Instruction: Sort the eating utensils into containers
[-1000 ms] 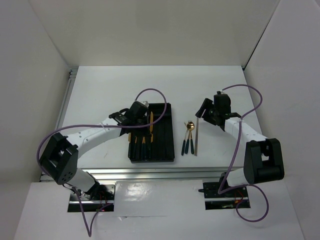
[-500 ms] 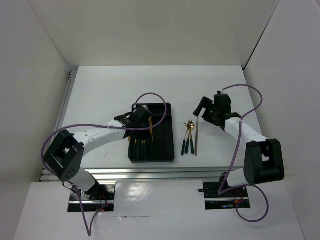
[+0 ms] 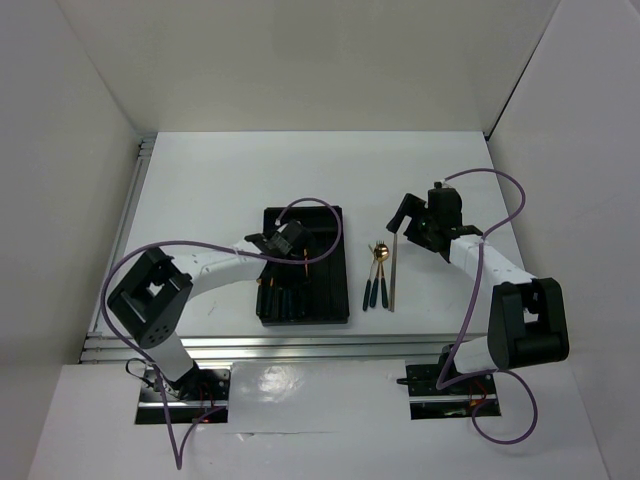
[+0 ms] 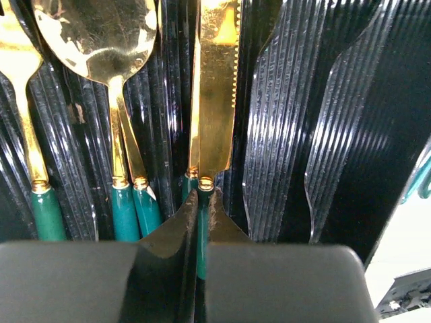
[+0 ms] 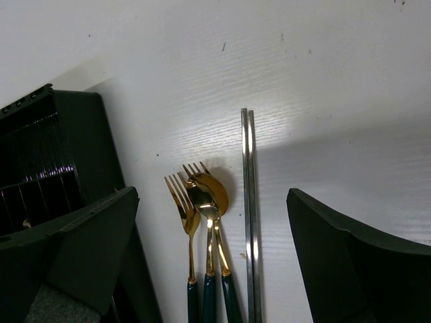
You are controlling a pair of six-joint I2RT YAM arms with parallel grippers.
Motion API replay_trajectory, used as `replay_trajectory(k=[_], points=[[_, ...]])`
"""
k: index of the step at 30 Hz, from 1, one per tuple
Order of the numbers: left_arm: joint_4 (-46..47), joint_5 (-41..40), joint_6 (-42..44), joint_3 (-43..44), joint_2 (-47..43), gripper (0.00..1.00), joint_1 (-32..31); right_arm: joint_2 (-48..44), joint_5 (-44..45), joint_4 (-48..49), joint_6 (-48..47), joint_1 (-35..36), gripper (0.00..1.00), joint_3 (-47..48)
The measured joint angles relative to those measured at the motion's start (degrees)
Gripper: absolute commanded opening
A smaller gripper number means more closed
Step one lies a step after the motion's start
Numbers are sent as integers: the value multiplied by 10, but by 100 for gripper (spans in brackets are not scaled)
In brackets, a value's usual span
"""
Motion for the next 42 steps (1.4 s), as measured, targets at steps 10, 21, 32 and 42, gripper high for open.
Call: replay_trajectory(k=[10,21,32,42], points=[[-21,-16,9,30,5,47,-12,1,-4,0,0,0,99,0],[-83,-63,67,120,-32,59,-1,4,-11,0,0,0,99,0],[-88,-28,110,-49,-263,64,222,4,-13,0,0,0,99,0],[-78,-3,108,-134,-191,53,234,19,-25,0,0,0,99,0]])
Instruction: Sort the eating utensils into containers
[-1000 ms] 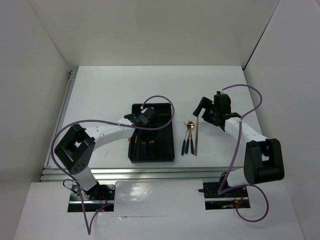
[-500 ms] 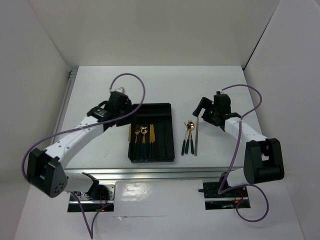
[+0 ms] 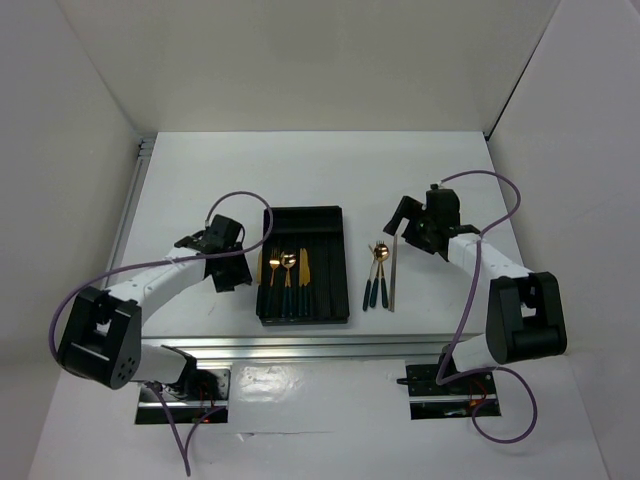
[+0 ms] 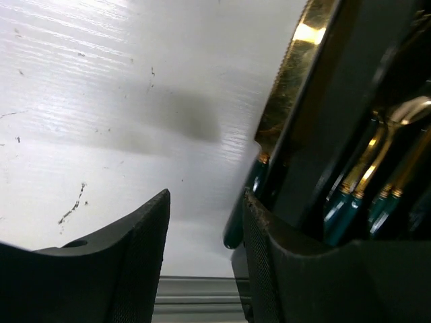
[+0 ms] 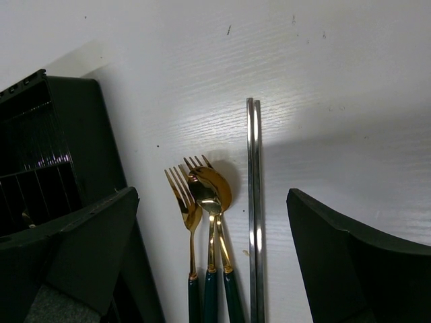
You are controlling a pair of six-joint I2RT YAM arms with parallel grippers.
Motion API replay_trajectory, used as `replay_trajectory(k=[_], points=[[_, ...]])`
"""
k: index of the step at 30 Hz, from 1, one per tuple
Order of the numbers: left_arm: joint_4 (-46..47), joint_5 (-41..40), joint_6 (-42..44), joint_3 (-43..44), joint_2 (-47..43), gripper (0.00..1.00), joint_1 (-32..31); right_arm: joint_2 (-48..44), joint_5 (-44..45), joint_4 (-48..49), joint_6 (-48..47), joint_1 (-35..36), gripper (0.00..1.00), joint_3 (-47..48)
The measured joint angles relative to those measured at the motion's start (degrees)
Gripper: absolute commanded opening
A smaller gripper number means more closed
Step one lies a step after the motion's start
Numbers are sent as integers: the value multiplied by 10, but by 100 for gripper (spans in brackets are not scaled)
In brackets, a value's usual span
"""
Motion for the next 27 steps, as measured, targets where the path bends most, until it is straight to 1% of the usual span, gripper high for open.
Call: replay_trajectory(k=[4,13,18,22,27], points=[[10,-2,0,0,32,53,-17,3,-1,0,0,0,99,0],[40,5,0,0,56,53,-51,19,-1,0,0,0,99,7],[31,-17,0,13,102,53,-84,19,-1,0,0,0,99,7],[27,-27,-2,32,117,53,-110,22,-1,0,0,0,99,8],[20,-42,-10,41,130,52,-121,22,-1,0,0,0,99,8]])
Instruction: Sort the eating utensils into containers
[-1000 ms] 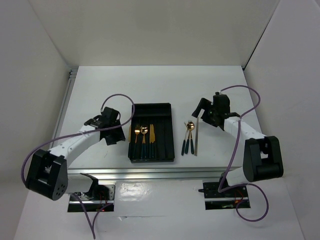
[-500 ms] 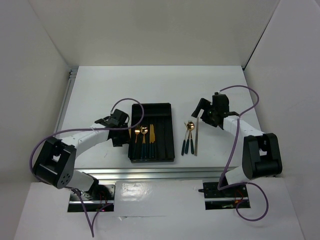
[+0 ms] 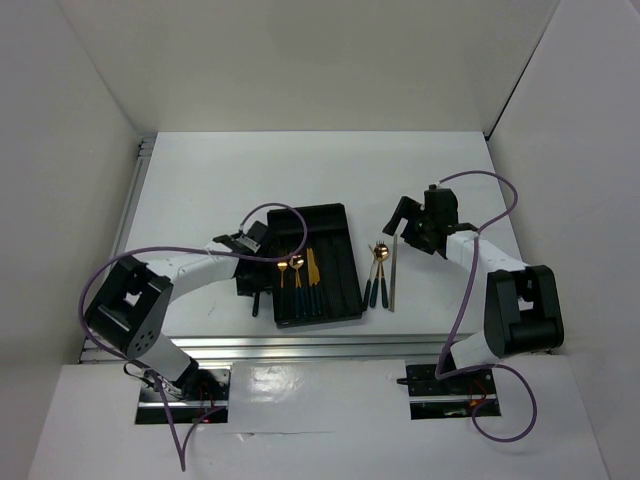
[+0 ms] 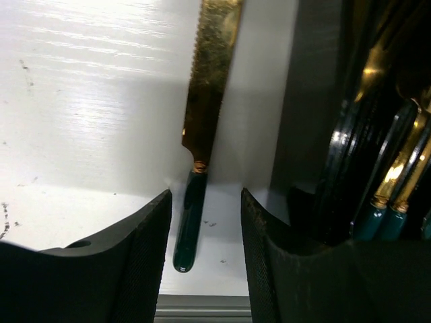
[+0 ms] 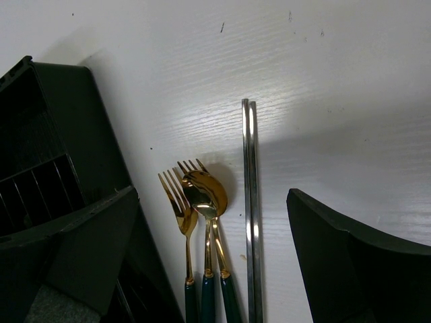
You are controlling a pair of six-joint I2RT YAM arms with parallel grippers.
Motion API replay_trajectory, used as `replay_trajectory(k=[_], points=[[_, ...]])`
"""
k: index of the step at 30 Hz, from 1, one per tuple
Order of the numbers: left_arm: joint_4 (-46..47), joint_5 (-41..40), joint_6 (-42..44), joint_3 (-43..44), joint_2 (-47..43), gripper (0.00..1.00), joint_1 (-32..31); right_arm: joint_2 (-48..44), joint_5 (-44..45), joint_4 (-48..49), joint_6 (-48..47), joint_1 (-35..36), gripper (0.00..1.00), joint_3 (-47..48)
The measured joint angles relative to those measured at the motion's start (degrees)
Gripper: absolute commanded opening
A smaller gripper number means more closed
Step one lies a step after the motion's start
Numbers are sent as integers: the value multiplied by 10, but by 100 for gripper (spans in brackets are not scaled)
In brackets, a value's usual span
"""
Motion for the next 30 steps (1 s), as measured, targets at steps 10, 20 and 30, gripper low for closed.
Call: replay_trajectory(k=[10,20,30], points=[[-22,-24,-32,7,9,34,0,5,0,0,0,0,99,0],[-22,-26,-43,7,9,0,-1,8,-2,0,-1,0,99,0],[-56,-41,-38,1,-45,0,33,7,1,1,-12,32,84,0]])
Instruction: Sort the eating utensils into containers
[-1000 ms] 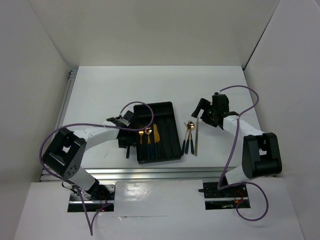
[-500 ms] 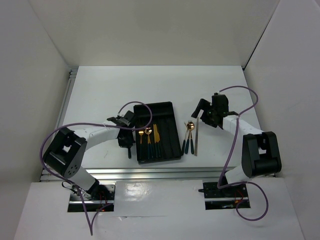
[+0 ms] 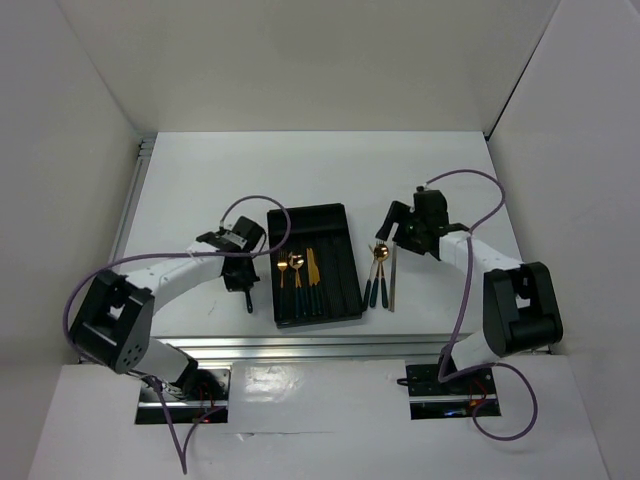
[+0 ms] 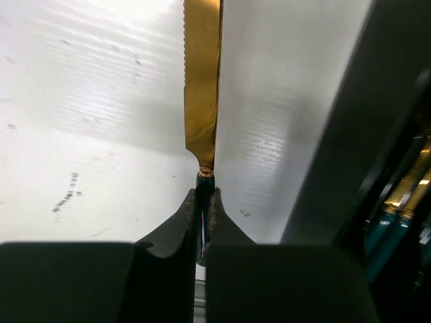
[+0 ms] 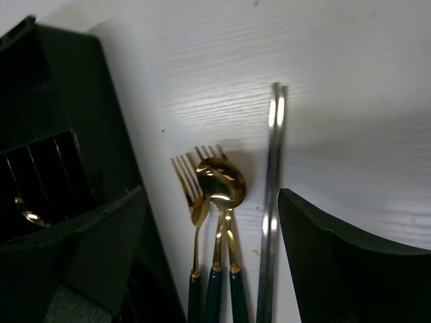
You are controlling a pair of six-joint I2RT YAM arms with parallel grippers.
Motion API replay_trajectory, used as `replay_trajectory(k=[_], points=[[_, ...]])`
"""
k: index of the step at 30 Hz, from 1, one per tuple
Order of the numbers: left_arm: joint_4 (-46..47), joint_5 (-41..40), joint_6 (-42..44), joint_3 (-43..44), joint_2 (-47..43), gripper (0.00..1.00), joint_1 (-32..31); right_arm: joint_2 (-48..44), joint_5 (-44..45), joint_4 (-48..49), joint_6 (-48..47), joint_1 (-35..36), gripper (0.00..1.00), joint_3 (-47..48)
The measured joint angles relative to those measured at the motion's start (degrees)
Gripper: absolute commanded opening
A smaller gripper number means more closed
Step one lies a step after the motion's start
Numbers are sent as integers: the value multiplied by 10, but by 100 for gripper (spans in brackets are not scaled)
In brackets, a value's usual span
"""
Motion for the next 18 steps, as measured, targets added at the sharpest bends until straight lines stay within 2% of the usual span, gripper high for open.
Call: replay_trajectory(k=[7,12,16,18], points=[[-24,18,48,32,-107,0,29,0,22,-3,-8,89,71,7],[18,103,76,47,-166,0,29,-1,21,-3,-3,100,58,7],[62,161,77,47,-167,0,11,-7,0,5,15,100,50,-5],[79,179,75,46,-159,0,-9,-14,-18,10,26,101,41,-21]])
